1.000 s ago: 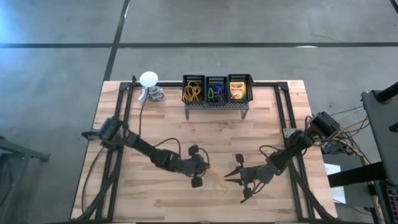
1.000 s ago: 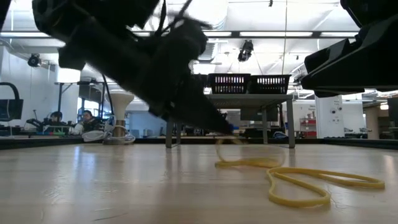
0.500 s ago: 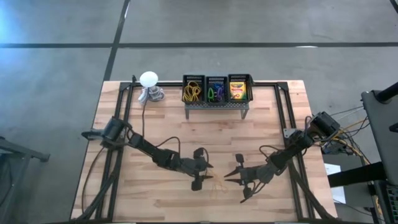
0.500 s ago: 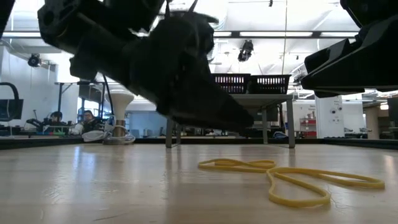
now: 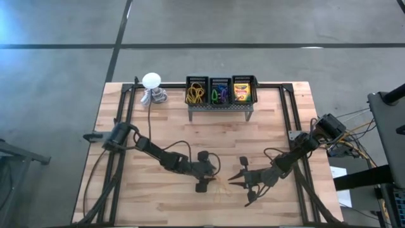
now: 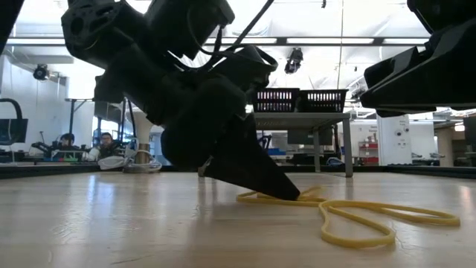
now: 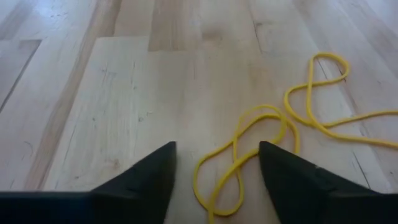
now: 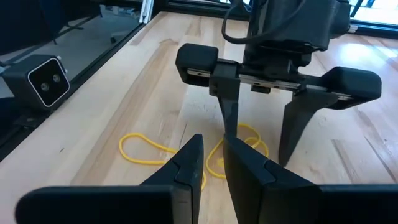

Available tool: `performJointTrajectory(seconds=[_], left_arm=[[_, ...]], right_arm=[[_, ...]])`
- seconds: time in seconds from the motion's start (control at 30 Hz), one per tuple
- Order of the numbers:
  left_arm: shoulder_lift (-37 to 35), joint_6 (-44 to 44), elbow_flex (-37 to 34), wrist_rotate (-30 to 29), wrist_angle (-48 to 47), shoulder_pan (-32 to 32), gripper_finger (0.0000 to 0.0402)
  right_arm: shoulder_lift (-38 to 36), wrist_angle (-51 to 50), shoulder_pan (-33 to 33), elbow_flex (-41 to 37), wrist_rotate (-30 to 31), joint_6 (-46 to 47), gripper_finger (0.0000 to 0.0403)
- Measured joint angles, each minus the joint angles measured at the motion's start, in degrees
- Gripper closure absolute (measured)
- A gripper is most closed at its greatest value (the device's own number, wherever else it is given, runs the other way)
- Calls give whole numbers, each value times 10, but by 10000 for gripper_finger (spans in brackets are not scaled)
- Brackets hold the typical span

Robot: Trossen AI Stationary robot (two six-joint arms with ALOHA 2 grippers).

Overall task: Pick & Place Office Desk Supplies
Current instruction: Put the yellow rubber band into the left black bin on the shelf

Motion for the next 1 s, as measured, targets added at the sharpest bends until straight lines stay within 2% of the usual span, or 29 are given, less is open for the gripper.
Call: performJointTrajectory(seconds=[0.37,0.5,0.63,0.83,1.0], left_arm=[[-1,31,-2,16,-8,0,384],[-13,30,-3,15,-18,0,394],[-64,30,-6,5,-65,-8,399],[-184,28,-5,-124,-150,-33,400],[-279,34,-4,-220,-178,-39,400]], right_arm=[[0,-2,0,0,0,2,346],[0,-2,0,0,0,2,346],[0,-2,0,0,0,2,346],[0,-2,0,-1,0,1,346],[0,-1,0,-1,1,1,346]])
